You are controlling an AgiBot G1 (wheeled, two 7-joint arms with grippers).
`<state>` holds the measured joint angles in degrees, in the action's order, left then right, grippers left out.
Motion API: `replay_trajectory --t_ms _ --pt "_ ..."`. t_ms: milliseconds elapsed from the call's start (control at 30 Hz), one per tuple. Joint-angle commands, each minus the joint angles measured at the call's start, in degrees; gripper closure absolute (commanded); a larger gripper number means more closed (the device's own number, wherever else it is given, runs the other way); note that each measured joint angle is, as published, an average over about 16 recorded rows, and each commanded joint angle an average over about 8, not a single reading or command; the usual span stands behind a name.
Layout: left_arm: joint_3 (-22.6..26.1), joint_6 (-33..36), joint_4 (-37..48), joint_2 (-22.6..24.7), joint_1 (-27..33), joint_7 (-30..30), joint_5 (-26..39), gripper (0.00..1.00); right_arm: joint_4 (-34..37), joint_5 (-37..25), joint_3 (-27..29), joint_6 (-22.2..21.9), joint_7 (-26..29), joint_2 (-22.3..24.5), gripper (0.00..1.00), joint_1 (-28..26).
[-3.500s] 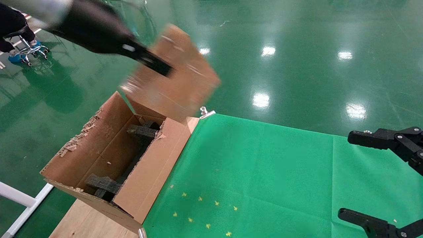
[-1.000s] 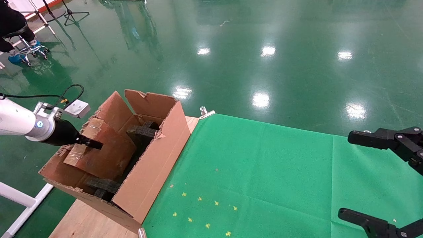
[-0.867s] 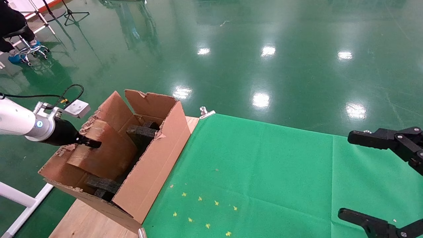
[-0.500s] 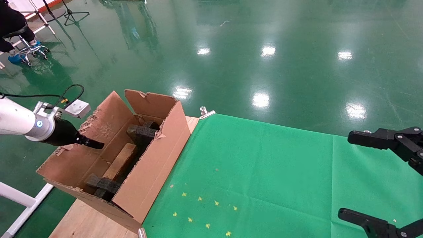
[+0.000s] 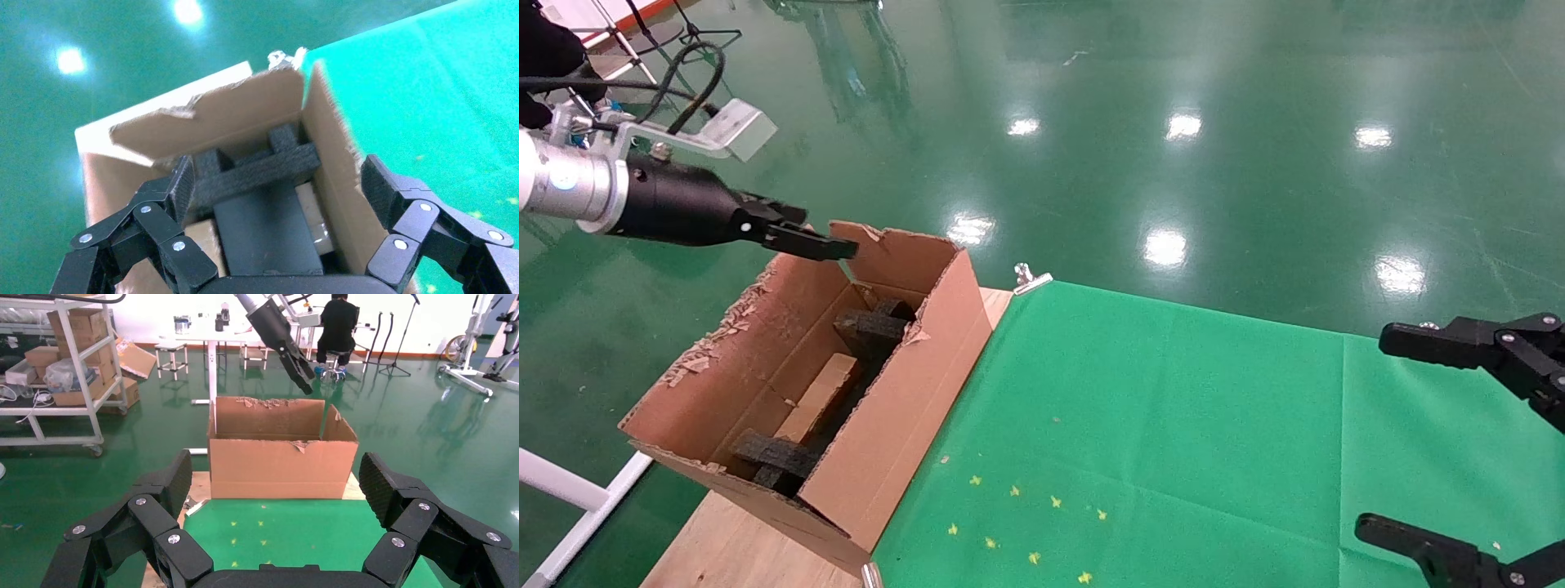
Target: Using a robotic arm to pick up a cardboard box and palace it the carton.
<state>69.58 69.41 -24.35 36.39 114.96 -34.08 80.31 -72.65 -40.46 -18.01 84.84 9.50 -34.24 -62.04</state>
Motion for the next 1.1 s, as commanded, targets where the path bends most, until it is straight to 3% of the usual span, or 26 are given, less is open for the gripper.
replay_trajectory --t_ms 33,367,1100 --pt "-0.4 1.5 -3.4 -1.2 1.1 -0.4 -0.7 0.0 0.0 0.0 0.0 0.0 0.0 0.0 0.0 0.0" --pt "-2.5 2.3 -4.8 -1.1 -1.3 0.6 -2.1 0.0 0.0 0.0 0.0 0.0 0.0 0.0 0.0 0.0" --pt "-21.8 7.6 -21.6 -1.2 -21.0 9.2 -15.8 0.0 0.0 0.0 0.0 0.0 0.0 0.0 0.0 0.0"
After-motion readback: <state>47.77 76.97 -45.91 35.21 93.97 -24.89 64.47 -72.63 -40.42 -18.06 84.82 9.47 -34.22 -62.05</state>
